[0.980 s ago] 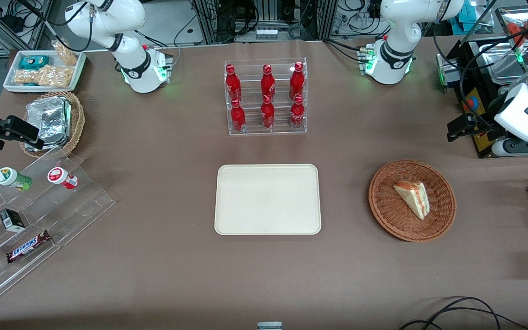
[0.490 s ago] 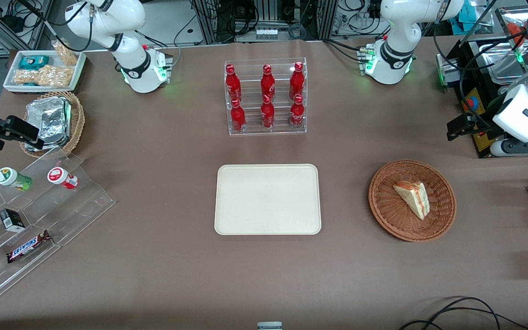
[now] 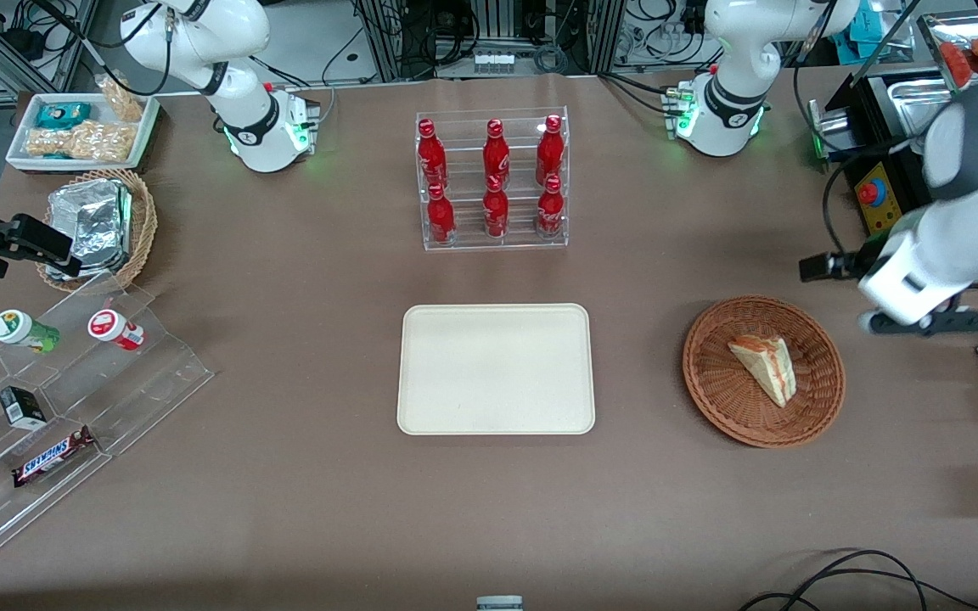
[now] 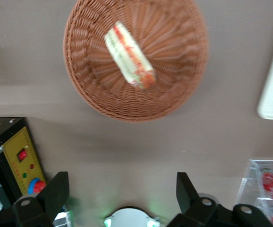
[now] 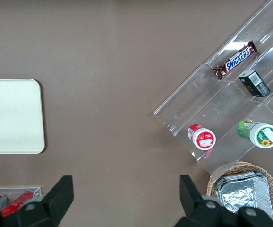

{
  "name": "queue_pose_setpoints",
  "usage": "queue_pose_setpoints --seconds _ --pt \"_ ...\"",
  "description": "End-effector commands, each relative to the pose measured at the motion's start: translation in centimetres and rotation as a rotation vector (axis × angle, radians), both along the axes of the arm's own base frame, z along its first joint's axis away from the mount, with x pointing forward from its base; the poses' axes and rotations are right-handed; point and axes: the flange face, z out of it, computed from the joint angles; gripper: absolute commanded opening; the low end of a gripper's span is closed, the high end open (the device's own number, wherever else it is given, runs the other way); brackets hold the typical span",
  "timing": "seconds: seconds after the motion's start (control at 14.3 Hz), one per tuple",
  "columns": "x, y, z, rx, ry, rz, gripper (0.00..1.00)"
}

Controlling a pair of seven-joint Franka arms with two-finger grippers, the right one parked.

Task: Place sandwich from basket to tray
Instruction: 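Lower the open left gripper over the sandwich in the basket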

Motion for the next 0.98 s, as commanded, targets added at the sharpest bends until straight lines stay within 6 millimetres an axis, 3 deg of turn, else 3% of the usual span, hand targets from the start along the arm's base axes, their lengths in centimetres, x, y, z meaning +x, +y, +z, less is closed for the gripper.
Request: queue_pose_setpoints --seconds 0.0,0.21,0.56,0.7,0.91 --pt "1.5 0.2 -4.5 0.026 0.01 -0.001 1.0" --pt "1.3 0.0 -9.1 0.062 -0.096 0.161 1.0" --pt "0.6 -0.3 -14.2 0.078 -0.255 0.469 1.0" --pt "0.0 0.9 -16.3 0.078 -0.323 0.648 1.0" --pt "-0.9 0.9 -18.9 0.078 -0.338 0.722 1.0"
